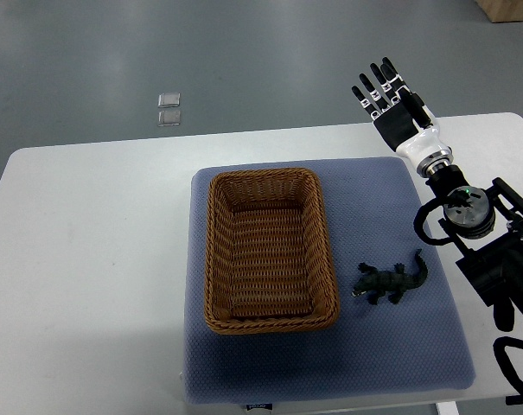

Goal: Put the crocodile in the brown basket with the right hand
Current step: 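Move the right hand down toward the dark green toy crocodile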

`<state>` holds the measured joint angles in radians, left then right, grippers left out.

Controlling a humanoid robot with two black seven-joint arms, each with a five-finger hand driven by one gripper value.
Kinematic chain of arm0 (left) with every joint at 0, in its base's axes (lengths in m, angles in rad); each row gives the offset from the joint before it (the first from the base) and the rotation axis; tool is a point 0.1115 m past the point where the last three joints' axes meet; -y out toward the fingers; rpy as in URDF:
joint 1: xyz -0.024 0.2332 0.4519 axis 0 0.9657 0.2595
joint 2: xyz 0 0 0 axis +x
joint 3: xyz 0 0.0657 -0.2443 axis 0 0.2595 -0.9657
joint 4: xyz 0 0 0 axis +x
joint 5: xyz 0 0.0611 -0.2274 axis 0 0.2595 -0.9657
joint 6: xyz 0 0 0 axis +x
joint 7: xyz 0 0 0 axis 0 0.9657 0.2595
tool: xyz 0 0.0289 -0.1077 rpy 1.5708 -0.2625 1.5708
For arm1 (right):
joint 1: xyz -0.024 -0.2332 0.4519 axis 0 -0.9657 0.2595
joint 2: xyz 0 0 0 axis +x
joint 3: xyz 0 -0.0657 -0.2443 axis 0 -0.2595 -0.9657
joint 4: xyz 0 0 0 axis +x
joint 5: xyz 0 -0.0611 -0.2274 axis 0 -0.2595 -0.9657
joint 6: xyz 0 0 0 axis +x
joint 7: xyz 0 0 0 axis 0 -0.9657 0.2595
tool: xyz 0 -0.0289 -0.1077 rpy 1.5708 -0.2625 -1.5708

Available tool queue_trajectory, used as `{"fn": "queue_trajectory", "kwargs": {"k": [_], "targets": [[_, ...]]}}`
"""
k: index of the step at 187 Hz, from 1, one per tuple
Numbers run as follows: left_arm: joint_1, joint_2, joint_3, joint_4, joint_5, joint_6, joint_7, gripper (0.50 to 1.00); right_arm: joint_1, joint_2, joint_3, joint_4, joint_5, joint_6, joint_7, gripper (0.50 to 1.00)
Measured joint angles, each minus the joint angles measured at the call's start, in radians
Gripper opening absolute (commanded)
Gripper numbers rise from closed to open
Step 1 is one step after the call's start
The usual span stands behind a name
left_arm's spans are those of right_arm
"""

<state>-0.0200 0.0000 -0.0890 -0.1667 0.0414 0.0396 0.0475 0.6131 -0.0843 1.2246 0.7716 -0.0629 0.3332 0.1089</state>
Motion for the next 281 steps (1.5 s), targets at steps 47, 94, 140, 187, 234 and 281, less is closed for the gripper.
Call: {"fn": "queue_trajectory", "kwargs": {"k": [47,94,140,187,234,281], "targets": [[0.000,0.000,0.001,-0.001,0.000,0.000,0.000,1.000,0.000,-0.003,-0.004,0.001,-0.003,0.003,-0.003,0.930],[0.000,0.000,0.001,-0.002,0.000,0.000,0.000,1.000,0.007,-0.016,-0.009,0.010,-0.031,0.001,-0.008,0.928],[0.000,0.000,0.002,-0.011,0.000,-0.001,0.000,1.000,0.096,-0.168,-0.153,0.066,-0.259,0.012,-0.067,0.928],[0.000,0.000,0.002,-0.016,0.002,-0.004,0.000,1.000,0.388,-0.444,-0.549,0.200,-0.765,0.129,-0.164,0.928],[-0.001,0.000,0.004,-0.020,0.003,-0.024,0.000,1.000,0.731,-0.601,-0.928,0.372,-1.005,0.275,-0.298,0.930],[-0.002,0.000,0.003,-0.025,0.003,-0.048,0.003,1.000,0.791,-0.654,-1.045,0.495,-1.034,0.278,-0.324,0.930]]}}
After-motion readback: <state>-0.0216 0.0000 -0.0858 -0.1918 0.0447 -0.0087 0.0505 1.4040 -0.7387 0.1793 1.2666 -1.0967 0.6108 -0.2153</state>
